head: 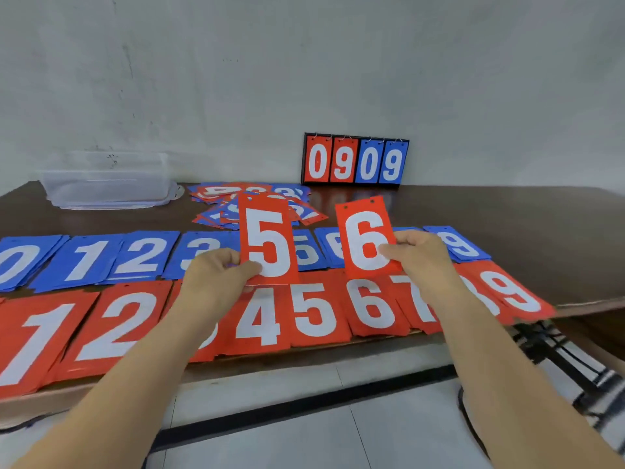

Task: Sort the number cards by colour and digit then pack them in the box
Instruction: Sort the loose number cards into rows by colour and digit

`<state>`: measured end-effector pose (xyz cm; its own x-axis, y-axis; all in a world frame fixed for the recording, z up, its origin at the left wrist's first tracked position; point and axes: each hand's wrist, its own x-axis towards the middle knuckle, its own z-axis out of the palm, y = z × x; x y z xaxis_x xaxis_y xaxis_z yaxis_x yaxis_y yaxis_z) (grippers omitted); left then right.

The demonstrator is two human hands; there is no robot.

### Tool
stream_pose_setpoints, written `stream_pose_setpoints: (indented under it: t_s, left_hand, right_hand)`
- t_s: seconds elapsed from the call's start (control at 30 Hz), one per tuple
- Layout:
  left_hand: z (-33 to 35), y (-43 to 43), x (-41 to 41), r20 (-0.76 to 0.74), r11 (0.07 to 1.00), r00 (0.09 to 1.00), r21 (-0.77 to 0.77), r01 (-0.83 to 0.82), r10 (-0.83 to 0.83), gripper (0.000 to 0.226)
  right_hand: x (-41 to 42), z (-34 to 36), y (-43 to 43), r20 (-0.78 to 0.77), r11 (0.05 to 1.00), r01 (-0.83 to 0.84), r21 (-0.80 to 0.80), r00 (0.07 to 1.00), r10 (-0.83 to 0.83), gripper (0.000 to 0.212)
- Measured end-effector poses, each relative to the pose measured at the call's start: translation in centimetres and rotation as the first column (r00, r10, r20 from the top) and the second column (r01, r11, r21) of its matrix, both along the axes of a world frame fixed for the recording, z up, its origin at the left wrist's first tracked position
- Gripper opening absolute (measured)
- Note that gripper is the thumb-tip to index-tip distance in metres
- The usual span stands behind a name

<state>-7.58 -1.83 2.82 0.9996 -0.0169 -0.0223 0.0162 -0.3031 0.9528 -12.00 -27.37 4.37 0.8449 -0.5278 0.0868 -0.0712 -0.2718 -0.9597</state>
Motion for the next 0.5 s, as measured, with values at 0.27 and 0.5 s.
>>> stream_pose_setpoints:
  t_s: [0.27,0.5]
  left_hand:
    - [-2.4,-3.9,-3.2,0.055,0.980,0.998,0.196,-0.024,0.014,0.019]
    - [-4.5,-6.4,-5.6,0.200,0.864,0.973,0.464,-0.197,0.115,0.016]
  right_hand:
    - [-3.0,-3.4,-1.3,-0.061,0.993,-0.041,-0.107,0.998,0.035,0.019]
    - [-3.3,-5.4,-1.3,-0.146,0.888,0.021,-0.459,0.984,-0.099,0.037]
